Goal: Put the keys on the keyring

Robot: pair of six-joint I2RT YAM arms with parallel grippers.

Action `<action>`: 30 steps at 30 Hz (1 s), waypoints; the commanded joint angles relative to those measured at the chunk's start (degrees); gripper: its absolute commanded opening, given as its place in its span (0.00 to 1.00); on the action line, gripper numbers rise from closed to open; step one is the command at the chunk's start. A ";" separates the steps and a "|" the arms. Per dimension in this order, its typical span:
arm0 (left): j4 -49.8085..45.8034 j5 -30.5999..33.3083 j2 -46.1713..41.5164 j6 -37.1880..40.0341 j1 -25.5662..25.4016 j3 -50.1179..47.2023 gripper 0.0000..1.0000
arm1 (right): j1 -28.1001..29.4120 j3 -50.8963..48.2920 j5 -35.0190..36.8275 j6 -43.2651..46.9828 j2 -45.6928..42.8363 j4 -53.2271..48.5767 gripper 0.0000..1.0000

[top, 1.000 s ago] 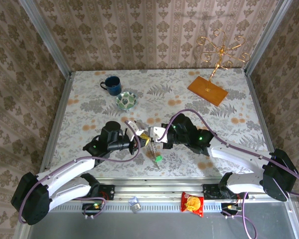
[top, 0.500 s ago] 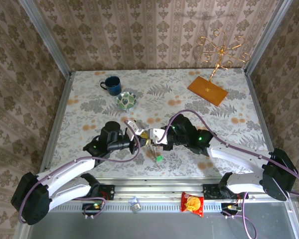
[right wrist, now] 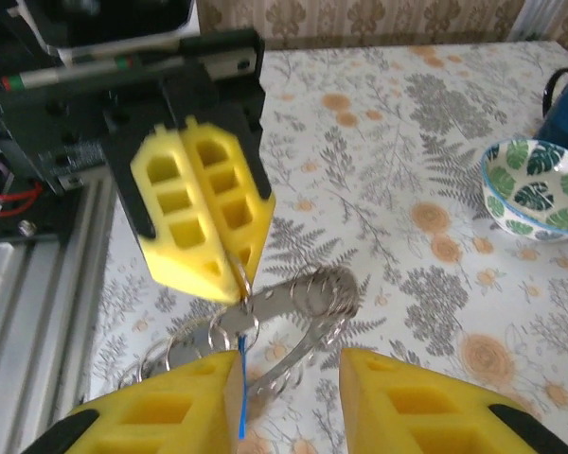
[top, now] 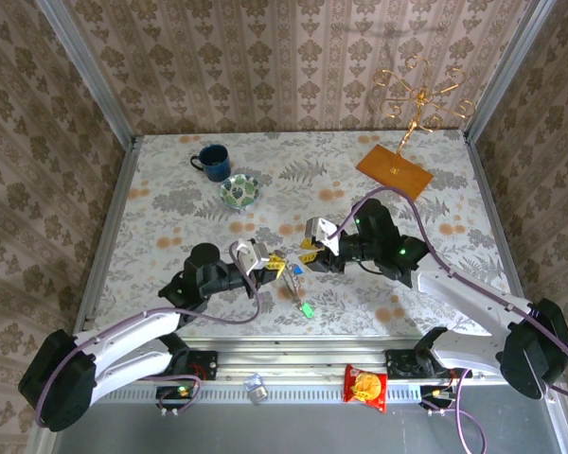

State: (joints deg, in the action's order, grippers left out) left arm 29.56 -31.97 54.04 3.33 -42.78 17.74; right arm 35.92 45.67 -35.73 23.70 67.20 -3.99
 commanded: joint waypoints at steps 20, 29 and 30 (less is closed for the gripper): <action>11.97 -7.96 4.17 3.40 -0.46 0.10 0.00 | 1.17 3.36 -9.57 0.07 8.09 2.03 0.16; 17.74 -8.31 6.93 1.64 -0.33 -0.51 0.00 | 1.61 5.91 -12.52 2.79 10.91 -2.82 0.00; 17.85 -8.01 7.04 1.52 -0.31 -0.60 0.00 | 1.56 6.46 -12.48 3.83 11.10 -4.48 0.00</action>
State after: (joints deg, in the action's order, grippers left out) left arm 39.48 -36.91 60.99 5.80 -42.61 16.93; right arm 36.49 49.23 -44.88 25.23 77.01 -5.89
